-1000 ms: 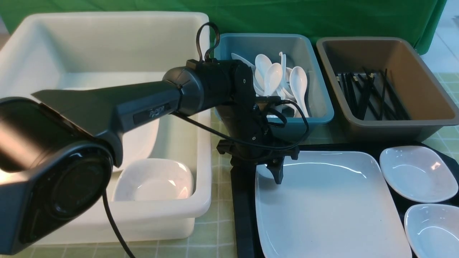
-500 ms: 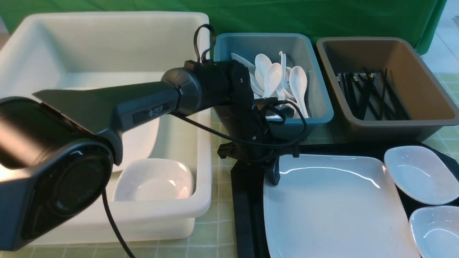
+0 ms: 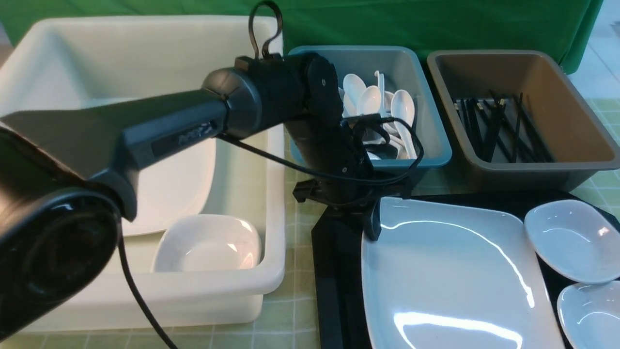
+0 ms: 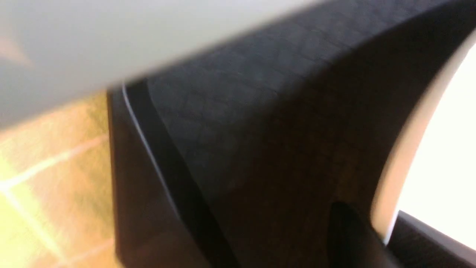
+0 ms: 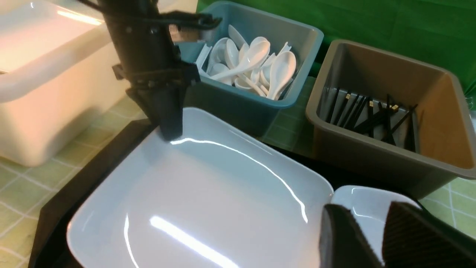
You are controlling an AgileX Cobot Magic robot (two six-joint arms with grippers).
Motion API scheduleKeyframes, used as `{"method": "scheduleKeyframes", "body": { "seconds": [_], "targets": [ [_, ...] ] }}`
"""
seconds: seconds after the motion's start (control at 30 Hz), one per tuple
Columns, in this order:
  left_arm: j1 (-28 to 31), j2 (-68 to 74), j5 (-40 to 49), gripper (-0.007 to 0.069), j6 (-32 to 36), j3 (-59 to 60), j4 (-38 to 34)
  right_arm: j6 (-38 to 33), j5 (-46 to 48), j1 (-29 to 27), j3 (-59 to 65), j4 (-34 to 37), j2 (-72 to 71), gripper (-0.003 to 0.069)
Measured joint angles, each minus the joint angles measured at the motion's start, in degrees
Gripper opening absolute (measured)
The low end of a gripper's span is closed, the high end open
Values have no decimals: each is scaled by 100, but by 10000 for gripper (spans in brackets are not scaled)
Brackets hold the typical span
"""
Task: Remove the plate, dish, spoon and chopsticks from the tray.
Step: Use the left arm to put the plate into the large storage box on the left
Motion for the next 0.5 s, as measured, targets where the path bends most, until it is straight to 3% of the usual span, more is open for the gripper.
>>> {"method": "scheduleKeyframes", "body": {
  "seconds": [0.5],
  "targets": [
    [0, -1231, 215, 6, 42, 10, 359, 0, 0, 0, 0, 0, 0, 189]
  ]
}}
